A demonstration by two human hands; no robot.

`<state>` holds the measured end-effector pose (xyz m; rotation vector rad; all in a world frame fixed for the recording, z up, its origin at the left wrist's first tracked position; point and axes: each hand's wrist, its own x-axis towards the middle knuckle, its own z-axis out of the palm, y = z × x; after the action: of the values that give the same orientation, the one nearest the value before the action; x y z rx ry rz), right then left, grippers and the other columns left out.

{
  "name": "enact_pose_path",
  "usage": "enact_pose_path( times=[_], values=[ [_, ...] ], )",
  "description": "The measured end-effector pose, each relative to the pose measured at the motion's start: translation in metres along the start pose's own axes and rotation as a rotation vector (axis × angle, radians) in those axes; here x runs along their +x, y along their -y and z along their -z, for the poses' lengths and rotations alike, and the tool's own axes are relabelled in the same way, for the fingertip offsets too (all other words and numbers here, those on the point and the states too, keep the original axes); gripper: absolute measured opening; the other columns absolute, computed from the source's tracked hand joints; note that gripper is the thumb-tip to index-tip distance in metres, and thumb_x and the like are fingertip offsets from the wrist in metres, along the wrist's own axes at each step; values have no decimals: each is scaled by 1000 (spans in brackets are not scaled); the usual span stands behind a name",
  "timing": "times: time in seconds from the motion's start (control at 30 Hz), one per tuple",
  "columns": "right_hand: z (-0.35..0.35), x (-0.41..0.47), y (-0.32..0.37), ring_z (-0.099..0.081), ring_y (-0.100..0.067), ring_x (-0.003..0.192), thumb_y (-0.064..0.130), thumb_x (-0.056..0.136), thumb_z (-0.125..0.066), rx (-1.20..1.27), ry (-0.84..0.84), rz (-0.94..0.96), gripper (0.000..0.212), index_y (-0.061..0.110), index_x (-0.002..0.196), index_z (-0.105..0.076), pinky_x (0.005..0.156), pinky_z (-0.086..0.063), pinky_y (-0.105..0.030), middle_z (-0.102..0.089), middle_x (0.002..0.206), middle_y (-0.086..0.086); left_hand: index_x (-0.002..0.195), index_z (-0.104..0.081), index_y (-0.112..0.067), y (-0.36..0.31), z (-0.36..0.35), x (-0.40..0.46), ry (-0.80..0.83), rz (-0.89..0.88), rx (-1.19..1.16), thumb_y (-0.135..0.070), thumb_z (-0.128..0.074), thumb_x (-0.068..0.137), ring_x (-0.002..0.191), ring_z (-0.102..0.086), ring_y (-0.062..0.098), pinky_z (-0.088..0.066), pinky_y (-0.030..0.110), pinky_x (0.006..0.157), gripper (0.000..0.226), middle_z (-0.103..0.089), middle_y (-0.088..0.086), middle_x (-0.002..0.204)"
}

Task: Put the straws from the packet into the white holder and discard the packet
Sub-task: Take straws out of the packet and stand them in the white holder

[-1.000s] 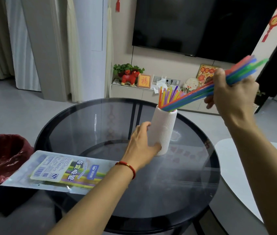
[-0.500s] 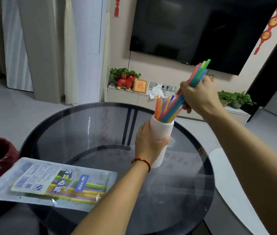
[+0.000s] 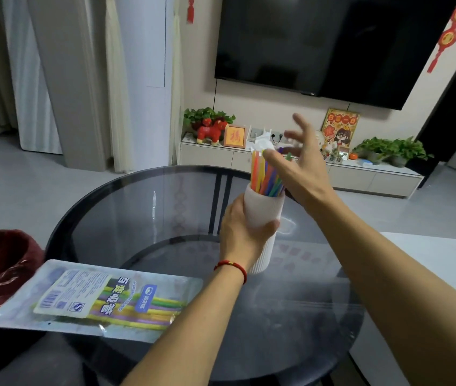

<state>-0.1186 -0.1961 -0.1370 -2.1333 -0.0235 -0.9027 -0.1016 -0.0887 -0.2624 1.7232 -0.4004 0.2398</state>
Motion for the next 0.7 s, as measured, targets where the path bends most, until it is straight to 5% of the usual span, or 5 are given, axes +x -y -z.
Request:
enact_pose_path(
  times=[0.1, 0.2, 0.33, 0.5, 0.7],
  values=[
    [-4, 1, 6, -59, -18, 119, 22, 96, -61, -197, -97, 248, 68, 22, 158, -32, 90, -52, -27, -50, 149, -11, 127, -52, -29, 0, -2, 3, -12, 8, 6, -51, -81, 68, 95, -57, 8, -34, 10, 61, 69, -62, -7, 116],
    [-15, -5, 3, -62, -28, 118, 20, 109, -41, -447, 83, 374, 36, 9, 138, -59, 96, -52, -41, -63, 136, -14, 126, -52, -31, 3, -6, 6, -32, 5, 54, -52, -80, 67, 95, -55, 7, -36, 12, 65, 69, -62, -8, 117],
    [-16, -2, 5, -63, -32, 115, 24, 110, -35, -486, 150, 327, 40, 7, 130, -66, 97, -50, -46, -68, 131, -14, 126, -51, -27, 7, -10, 14, -35, -13, 66, -48, -83, 68, 93, -51, 5, -29, 7, 65, 69, -61, -7, 118],
    [-5, -12, 6, -57, -29, 124, 18, 101, -45, -458, -103, 393, 37, 5, 132, -63, 105, -41, -39, -62, 139, -13, 126, -53, -18, 12, -15, 21, -11, -62, 1, -37, -84, 74, 86, -57, 1, -39, 3, 60, 63, -61, -1, 115],
    [-11, -94, -31, -60, -17, 103, 10, 92, -52, -136, -281, 15, 29, 11, 118, -64, 91, -55, -43, -63, 114, -4, 135, -47, -25, 12, -22, 30, 8, -8, -62, -37, -83, 74, 89, -56, -5, -41, 9, 69, 72, -52, -13, 112]
  ],
)
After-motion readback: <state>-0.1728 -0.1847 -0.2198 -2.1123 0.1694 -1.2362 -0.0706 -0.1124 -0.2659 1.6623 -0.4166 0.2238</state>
